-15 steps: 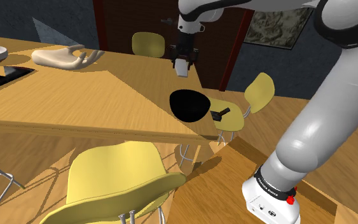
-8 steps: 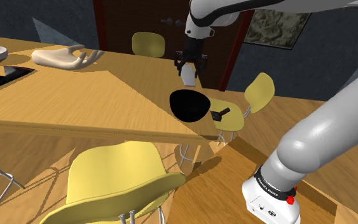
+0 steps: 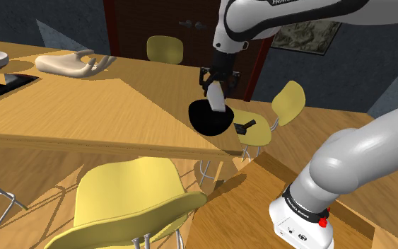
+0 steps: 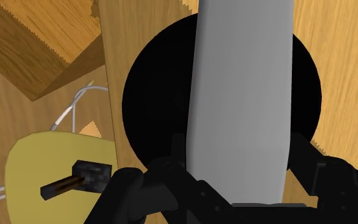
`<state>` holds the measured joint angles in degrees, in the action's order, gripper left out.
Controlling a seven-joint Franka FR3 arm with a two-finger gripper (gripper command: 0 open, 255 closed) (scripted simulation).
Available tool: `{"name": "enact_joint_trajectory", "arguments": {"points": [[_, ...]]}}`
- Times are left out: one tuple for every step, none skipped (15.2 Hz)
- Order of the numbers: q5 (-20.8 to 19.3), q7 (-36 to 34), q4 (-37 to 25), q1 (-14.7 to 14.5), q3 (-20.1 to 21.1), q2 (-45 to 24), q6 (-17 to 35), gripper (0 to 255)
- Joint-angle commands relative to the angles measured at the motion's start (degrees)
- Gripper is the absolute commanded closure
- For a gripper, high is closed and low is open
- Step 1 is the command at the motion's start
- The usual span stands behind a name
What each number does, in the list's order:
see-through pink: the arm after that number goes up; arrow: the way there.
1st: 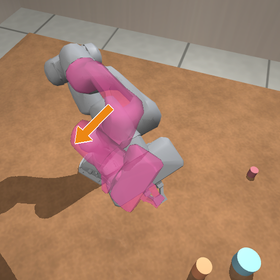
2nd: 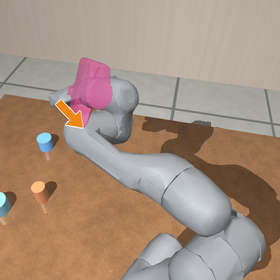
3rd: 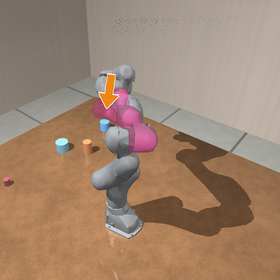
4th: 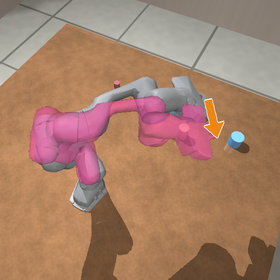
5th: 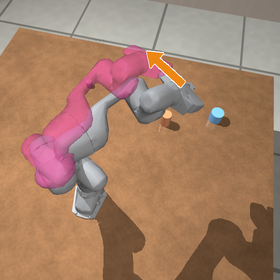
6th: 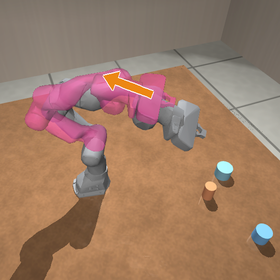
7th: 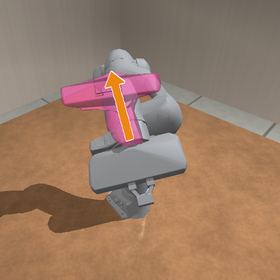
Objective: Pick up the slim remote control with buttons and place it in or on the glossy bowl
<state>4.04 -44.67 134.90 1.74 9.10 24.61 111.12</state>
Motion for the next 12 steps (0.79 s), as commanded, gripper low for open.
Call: {"name": "enact_joint_trajectory", "arguments": {"points": [[0.0, 0.0, 1.4, 0.0, 0.1, -0.3, 1.7, 255], [0.1, 0.0, 2.0, 0.0, 0.1, -0.5, 2.5, 255], [0.1, 0.0, 2.6, 0.0, 0.2, -0.7, 3.3, 255], [0.1, 0.0, 3.2, 0.0, 0.2, -0.9, 4.1, 255], [0.1, 0.0, 3.8, 0.0, 0.3, -1.1, 4.9, 255], [0.1, 0.0, 4.4, -0.1, 0.3, -1.3, 5.8, 255], [0.1, -0.1, 5.0, -0.1, 0.4, -1.6, 6.6, 255], [0.1, -0.1, 5.5, -0.1, 0.4, -1.9, 7.4, 255], [0.1, -0.1, 6.1, -0.1, 0.5, -2.2, 8.3, 255], [0.1, -0.1, 6.6, -0.1, 0.5, -2.5, 9.1, 255], [0.1, -0.1, 7.0, -0.1, 0.6, -2.7, 9.7, 255], [0.1, -0.1, 7.0, -0.1, 0.6, -2.7, 9.7, 255]]}}
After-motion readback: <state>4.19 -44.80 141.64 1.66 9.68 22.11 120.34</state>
